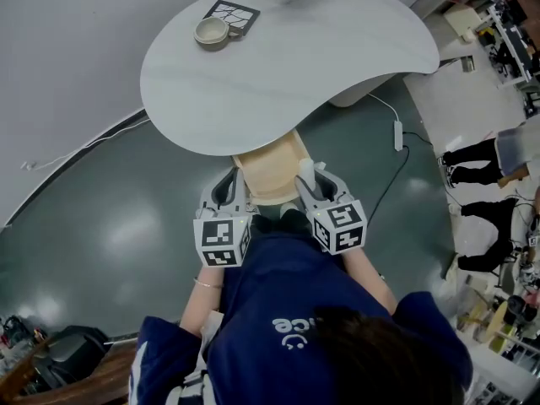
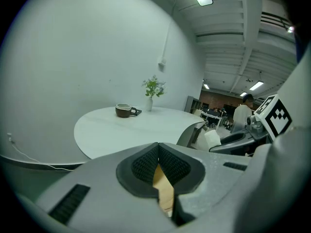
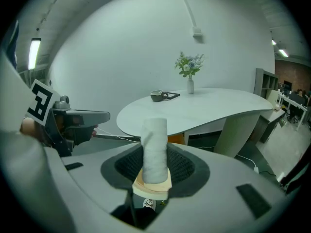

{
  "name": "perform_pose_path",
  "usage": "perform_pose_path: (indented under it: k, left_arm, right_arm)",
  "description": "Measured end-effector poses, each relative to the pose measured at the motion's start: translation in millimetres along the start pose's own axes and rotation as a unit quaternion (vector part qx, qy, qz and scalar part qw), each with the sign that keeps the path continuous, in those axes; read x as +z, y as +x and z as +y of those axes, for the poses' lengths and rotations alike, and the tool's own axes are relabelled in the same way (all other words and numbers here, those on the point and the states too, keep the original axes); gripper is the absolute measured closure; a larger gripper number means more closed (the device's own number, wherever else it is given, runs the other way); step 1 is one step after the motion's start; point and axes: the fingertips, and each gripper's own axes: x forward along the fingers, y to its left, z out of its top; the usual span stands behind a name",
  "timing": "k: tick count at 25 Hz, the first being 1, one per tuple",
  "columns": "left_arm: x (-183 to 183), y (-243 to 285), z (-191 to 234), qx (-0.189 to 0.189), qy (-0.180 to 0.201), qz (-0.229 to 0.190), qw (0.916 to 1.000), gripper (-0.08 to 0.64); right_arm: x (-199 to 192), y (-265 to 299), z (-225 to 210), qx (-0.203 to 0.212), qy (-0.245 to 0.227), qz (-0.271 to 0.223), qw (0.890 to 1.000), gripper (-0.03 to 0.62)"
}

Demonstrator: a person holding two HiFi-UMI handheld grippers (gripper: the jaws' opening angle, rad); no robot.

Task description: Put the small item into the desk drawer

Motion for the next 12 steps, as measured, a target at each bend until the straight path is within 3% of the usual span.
perform_pose_path:
  k: [5, 12]
  left_arm:
    - [0, -3, 2, -0.007, 0.001, 0.005, 1.0, 0.557]
    - [-3, -5, 8, 0.004, -0.006, 0.009, 0.9999, 0.557]
  right_arm:
    - [1, 2, 4, 0.001, 0.015, 0.006, 1.0, 0.443]
    - [8, 16, 4, 0.01, -0.003, 0.013, 1.0, 0.443]
